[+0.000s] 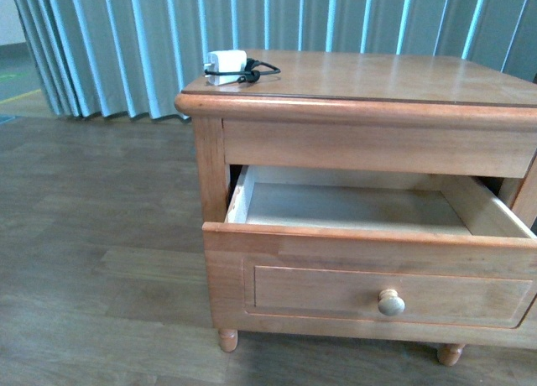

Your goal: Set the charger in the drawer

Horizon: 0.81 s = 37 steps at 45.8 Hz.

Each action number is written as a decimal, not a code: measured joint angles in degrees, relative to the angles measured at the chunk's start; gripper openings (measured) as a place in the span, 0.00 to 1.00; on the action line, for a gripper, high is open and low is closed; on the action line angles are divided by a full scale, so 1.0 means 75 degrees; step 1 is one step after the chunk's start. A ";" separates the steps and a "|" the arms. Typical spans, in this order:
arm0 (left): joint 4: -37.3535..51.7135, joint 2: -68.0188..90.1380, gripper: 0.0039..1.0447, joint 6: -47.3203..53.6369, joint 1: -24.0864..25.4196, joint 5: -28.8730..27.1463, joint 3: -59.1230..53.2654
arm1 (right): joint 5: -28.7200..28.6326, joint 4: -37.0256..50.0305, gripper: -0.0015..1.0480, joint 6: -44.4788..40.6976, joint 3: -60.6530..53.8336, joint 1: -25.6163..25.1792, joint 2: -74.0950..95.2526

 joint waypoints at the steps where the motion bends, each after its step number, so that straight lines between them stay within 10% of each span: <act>1: 0.0000 0.0000 0.94 0.0000 0.0000 0.0000 0.0000 | -0.0131 -0.0169 0.92 -0.0006 0.0000 -0.0154 -0.0224; 37: 0.0000 0.0000 0.94 0.0000 0.0000 0.0000 0.0000 | -0.3888 -0.2104 0.92 0.0341 0.0000 -0.4966 -0.3366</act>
